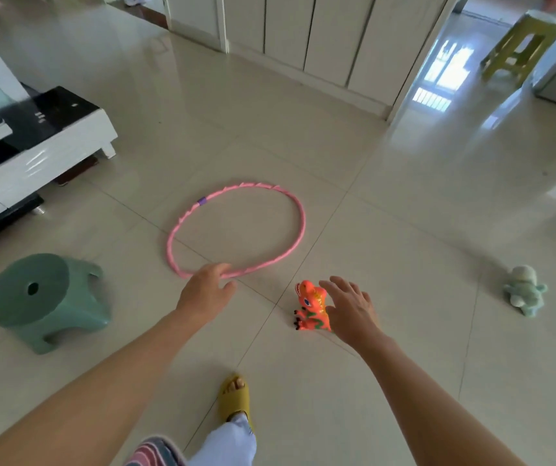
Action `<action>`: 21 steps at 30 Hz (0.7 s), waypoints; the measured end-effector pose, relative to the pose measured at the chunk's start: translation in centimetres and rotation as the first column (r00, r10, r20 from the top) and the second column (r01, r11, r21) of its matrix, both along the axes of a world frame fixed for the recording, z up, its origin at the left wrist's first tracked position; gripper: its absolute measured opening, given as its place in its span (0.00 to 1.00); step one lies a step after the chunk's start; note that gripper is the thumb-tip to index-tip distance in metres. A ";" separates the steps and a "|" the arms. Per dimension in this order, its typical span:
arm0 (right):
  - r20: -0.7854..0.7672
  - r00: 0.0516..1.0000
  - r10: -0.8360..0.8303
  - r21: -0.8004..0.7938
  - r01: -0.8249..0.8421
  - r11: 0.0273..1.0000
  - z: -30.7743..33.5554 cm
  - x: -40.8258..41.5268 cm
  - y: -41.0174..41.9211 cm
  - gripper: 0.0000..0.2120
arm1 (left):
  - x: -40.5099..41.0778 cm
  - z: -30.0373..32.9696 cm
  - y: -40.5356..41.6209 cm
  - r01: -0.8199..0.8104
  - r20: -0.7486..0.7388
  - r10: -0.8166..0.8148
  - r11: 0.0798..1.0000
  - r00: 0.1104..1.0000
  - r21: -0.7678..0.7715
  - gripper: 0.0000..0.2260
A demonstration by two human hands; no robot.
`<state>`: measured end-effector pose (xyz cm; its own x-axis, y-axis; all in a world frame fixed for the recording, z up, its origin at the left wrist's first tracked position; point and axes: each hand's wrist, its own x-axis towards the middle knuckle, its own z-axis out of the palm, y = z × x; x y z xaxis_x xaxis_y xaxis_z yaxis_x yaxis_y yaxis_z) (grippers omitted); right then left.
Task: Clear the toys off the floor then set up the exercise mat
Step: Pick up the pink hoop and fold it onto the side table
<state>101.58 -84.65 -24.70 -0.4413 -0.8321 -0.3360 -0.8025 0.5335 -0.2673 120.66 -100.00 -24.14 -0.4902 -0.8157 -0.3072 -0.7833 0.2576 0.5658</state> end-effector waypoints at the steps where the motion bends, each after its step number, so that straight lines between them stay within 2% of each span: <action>1: 0.004 1.000 -0.003 0.000 0.003 1.000 -0.3 -0.5 -1.6 0.24 | -0.6 -0.1 -1.6 -0.008 0.009 0.008 1.000 1.000 0.000 0.19; 12: 0.061 0.996 0.059 0.057 -0.063 0.996 -4.0 -7.0 -13.0 0.26 | -7.2 -3.2 -11.8 -0.039 0.069 0.034 0.996 0.997 0.074 0.20; 21: 0.134 0.978 0.157 0.125 -0.174 0.977 -10.3 -13.4 -22.4 0.26 | -12.3 -9.4 -18.3 -0.170 0.136 0.155 0.980 0.978 0.107 0.19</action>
<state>88.13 -107.02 -35.03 -0.2496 -0.8332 -0.4935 -0.8481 0.4341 -0.3040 108.37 -118.30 -33.57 -0.3051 -0.8357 -0.4567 -0.8765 0.0588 0.4779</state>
